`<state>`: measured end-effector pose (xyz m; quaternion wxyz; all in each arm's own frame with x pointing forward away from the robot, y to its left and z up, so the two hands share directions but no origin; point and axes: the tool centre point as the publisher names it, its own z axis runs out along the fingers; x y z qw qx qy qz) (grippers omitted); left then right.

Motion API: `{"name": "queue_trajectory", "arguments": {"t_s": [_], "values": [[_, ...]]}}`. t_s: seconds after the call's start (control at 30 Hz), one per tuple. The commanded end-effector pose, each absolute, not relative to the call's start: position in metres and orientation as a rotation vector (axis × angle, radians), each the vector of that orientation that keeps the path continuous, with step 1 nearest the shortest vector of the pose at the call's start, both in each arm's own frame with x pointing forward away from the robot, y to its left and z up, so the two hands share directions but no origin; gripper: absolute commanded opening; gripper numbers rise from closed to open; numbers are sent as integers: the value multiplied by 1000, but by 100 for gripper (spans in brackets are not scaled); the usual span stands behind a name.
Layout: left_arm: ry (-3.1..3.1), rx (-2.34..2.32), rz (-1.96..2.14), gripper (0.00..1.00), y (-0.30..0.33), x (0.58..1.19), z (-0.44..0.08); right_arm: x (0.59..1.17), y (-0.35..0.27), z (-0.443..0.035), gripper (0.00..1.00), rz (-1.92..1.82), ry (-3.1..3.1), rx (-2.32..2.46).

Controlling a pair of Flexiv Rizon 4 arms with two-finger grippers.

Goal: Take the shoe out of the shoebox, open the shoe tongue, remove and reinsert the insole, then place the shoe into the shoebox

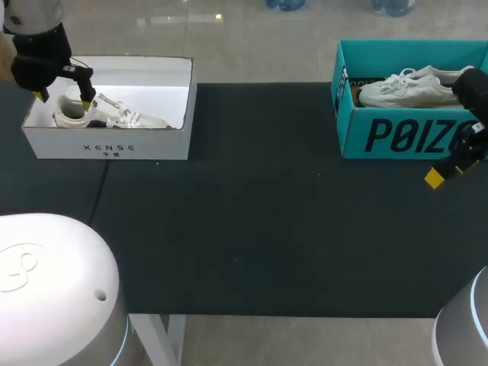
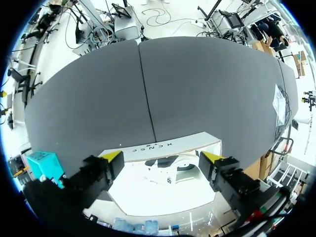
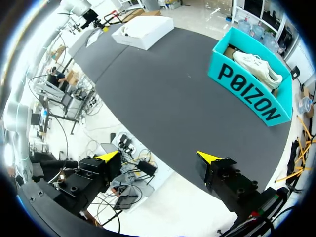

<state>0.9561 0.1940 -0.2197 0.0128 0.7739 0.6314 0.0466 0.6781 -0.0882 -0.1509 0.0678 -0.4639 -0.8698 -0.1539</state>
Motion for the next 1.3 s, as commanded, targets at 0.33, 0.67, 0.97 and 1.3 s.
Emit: {"name": "queue_trajectory", "arguments": {"t_s": [0.33, 0.67, 0.97, 1.3], "values": [[1965, 2412, 149, 100, 194, 956, -220, 808, -189, -144, 100, -31, -2519, -1661], [1965, 2412, 149, 100, 194, 956, -220, 869, -234, -186, 100, -64, -2483, -1695], [1965, 2412, 149, 100, 194, 956, -220, 887, -238, -191, 100, 47, -2472, -1770], [1965, 2412, 149, 100, 194, 956, -220, 887, -238, -191, 100, 47, -2472, -1770]]}}
